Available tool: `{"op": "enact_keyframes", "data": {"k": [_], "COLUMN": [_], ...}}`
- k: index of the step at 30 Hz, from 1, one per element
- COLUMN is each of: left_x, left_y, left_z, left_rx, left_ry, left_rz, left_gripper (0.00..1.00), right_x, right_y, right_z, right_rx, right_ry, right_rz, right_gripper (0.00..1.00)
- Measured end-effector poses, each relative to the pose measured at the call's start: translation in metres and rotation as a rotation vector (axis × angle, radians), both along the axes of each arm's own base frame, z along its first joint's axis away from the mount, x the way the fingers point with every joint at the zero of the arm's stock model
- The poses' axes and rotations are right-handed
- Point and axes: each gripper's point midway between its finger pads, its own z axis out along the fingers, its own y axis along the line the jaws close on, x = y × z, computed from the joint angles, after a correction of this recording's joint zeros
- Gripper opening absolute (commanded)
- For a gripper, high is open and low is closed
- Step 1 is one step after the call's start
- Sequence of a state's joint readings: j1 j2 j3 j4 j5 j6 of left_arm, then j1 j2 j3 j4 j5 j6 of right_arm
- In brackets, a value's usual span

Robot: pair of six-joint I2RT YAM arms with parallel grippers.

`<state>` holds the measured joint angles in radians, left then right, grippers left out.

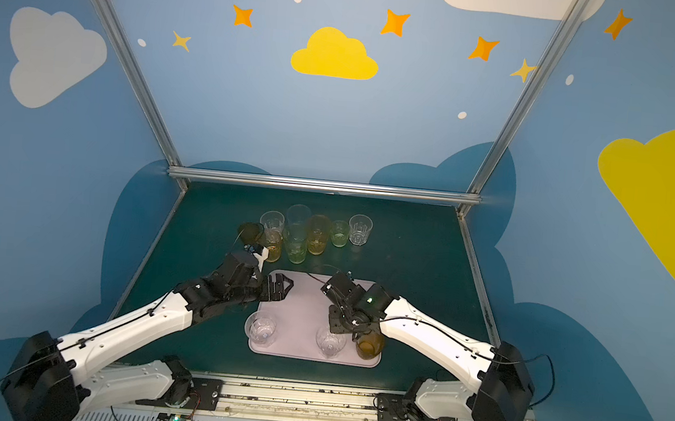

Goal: Place the glasses into the tray
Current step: 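Open the right gripper and lift it off the placed glass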

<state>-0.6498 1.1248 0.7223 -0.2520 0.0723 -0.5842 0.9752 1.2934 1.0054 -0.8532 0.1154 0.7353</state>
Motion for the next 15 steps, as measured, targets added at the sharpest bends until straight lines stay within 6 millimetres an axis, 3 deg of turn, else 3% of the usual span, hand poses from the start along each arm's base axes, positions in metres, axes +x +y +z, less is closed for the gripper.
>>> {"op": "enact_keyframes", "data": {"k": [7, 15], "left_x": [0.001, -0.001], "left_y": [0.004, 0.011], "left_z": [0.007, 0.016], "left_rx": [-0.008, -0.014], "left_ry": [-0.024, -0.052], "left_rz": [0.013, 0.031], "left_gripper": [1.00, 1.00], "right_x": [0.028, 0.071], "right_y": [0.006, -0.010], "right_z": [0.026, 0.057], "right_rx": [0.079, 0.123], "right_ry": [-0.054, -0.140], "right_rz": [-0.034, -0.119], "right_gripper": [0.56, 0.60]}}
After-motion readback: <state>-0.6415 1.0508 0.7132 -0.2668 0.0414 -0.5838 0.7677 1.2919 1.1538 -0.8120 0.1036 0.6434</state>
